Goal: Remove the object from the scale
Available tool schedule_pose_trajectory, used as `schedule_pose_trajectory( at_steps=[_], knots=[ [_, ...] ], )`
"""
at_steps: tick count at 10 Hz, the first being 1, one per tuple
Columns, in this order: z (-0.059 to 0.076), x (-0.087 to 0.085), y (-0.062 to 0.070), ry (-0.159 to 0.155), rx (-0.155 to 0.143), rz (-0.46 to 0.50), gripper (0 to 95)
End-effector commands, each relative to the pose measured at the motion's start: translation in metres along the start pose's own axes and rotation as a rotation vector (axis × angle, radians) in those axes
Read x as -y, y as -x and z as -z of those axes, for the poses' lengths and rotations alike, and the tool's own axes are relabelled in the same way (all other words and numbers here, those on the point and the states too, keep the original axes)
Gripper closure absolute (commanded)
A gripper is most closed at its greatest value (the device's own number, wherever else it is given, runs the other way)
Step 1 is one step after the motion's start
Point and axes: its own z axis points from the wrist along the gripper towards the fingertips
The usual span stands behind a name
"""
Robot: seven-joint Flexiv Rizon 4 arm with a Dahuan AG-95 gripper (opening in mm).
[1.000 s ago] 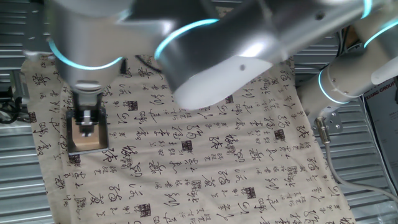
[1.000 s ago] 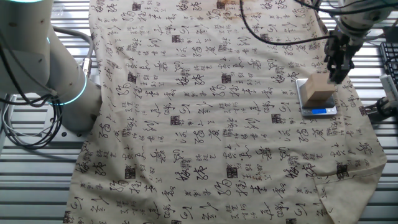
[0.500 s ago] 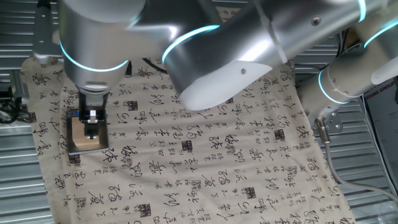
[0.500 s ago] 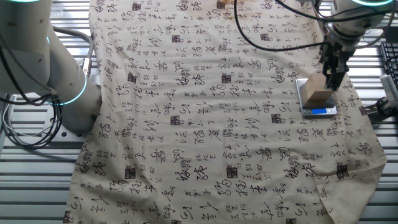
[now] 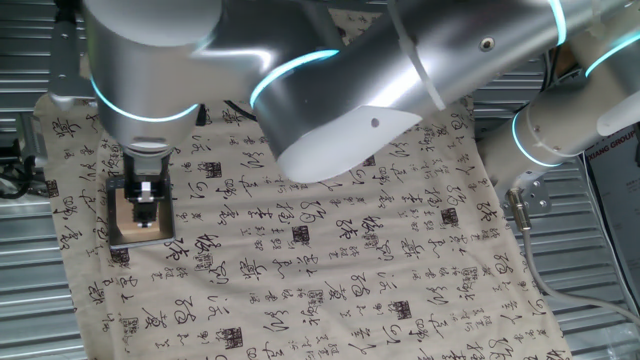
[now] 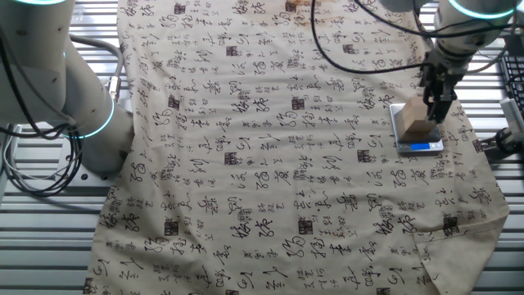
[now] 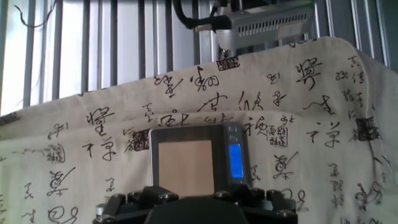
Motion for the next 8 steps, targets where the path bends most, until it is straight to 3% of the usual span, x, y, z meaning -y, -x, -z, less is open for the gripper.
schedule_pose_trajectory(
  at_steps=[1,3,8],
  knots=[
    [-0.002,-0.002,0.000,0.003,-0.008,-0.004,19.0],
    [-0.004,-0.012,-0.002,0.003,-0.007,-0.013,19.0],
    [-0.008,-0.009,-0.002,0.003,-0.005,-0.011,19.0]
  ],
)
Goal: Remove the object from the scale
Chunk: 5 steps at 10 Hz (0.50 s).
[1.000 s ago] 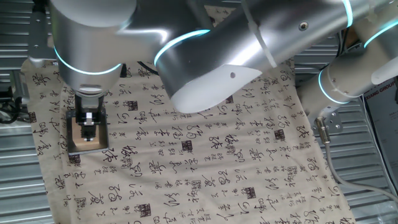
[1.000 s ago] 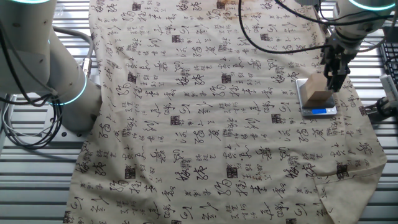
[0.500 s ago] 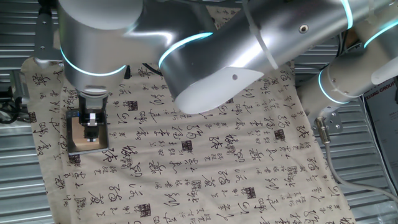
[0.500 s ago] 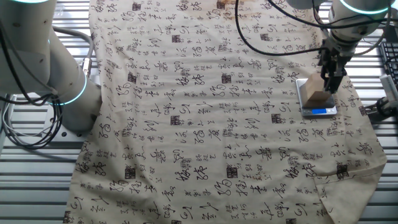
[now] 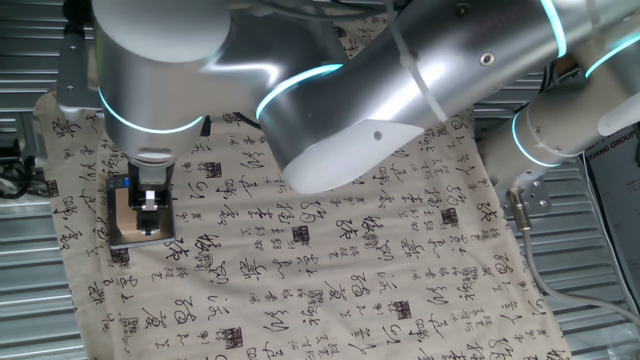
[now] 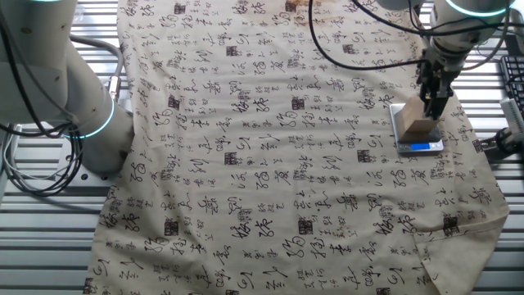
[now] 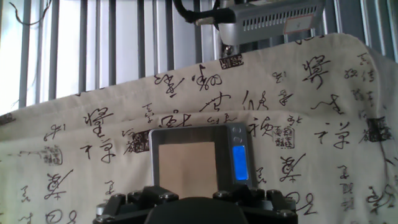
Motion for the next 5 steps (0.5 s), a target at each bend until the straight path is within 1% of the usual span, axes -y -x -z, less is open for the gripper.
schedule_pose_trajectory(
  at_steps=[1,5],
  knots=[
    [-0.0062,0.0012,0.0001,0.005,0.000,-0.002,19.0],
    [-0.0130,0.0026,-0.0015,0.006,-0.001,0.005,19.0]
  ],
)
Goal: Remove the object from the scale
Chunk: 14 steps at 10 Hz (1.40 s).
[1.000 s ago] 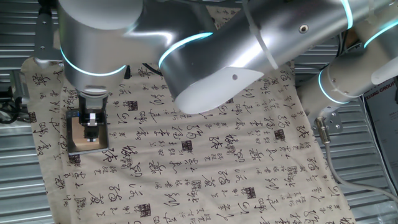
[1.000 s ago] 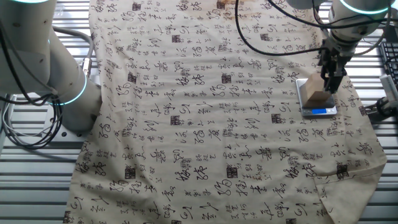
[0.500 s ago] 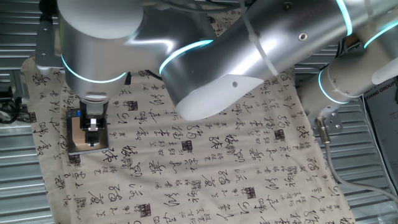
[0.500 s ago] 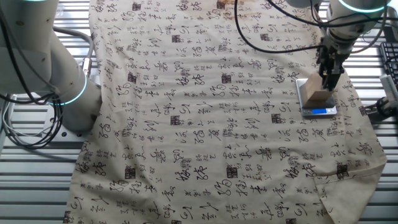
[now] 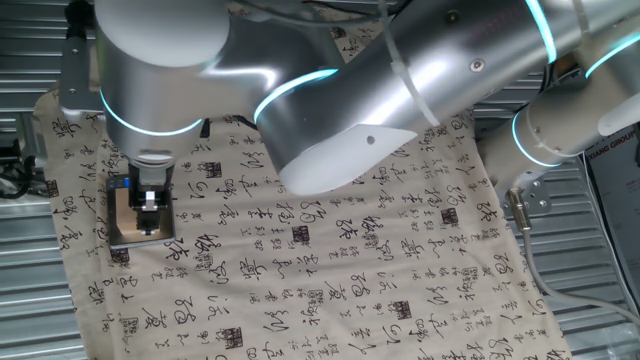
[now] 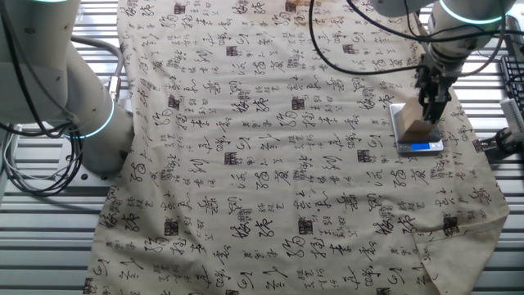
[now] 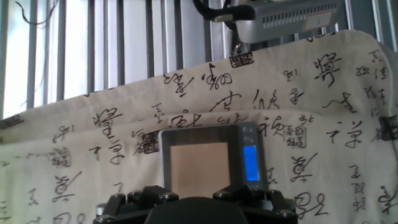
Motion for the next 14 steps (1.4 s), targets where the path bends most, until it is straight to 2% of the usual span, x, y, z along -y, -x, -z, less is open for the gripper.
schedule_pose_trajectory(
  at_steps=[1,4,14],
  knots=[
    [-0.003,0.001,-0.001,0.000,0.001,0.002,19.0],
    [-0.010,0.002,-0.003,0.002,0.003,0.006,19.0],
    [-0.013,-0.002,-0.004,0.003,-0.001,0.003,19.0]
  ],
)
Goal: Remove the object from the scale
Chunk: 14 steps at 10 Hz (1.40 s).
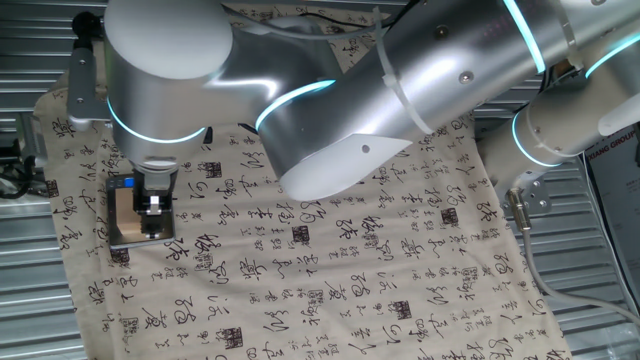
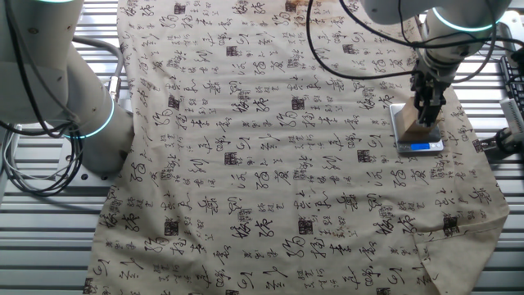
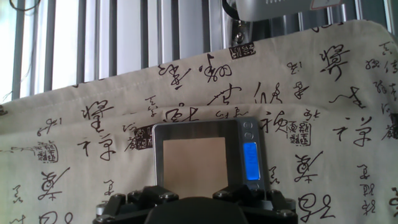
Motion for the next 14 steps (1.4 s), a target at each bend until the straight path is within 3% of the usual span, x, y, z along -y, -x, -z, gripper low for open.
schedule_pose_trajectory(
  at_steps=[1,14],
  knots=[
    [0.0001,-0.0001,0.0003,0.000,-0.004,0.000,19.0],
    [-0.0010,-0.0039,-0.0007,0.003,-0.016,0.006,19.0]
  ],
)
